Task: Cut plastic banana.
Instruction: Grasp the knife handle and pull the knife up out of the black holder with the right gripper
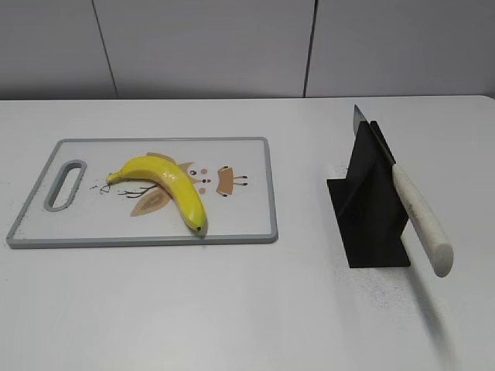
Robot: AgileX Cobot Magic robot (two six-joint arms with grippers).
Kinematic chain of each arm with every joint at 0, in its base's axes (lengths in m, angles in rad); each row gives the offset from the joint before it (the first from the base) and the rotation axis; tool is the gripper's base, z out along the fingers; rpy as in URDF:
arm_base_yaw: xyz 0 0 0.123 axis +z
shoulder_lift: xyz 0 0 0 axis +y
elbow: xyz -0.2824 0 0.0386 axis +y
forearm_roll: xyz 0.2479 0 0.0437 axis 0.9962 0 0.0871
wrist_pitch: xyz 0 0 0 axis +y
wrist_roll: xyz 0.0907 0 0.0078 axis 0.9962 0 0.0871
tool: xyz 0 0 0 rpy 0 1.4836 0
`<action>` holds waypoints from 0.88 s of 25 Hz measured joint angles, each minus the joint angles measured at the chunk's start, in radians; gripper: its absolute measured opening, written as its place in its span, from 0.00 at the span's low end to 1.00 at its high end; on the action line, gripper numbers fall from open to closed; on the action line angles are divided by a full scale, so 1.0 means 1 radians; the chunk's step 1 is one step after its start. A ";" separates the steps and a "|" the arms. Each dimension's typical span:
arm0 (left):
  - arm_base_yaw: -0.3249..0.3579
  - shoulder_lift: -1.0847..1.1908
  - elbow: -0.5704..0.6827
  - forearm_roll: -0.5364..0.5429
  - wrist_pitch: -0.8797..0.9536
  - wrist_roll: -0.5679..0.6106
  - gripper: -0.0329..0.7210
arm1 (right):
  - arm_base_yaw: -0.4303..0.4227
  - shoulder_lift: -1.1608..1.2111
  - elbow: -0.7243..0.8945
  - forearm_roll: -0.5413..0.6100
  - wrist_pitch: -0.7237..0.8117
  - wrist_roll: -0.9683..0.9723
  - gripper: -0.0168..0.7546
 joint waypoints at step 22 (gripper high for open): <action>0.000 0.000 0.000 0.000 0.000 0.000 0.82 | 0.000 0.000 0.000 0.000 0.000 0.000 0.70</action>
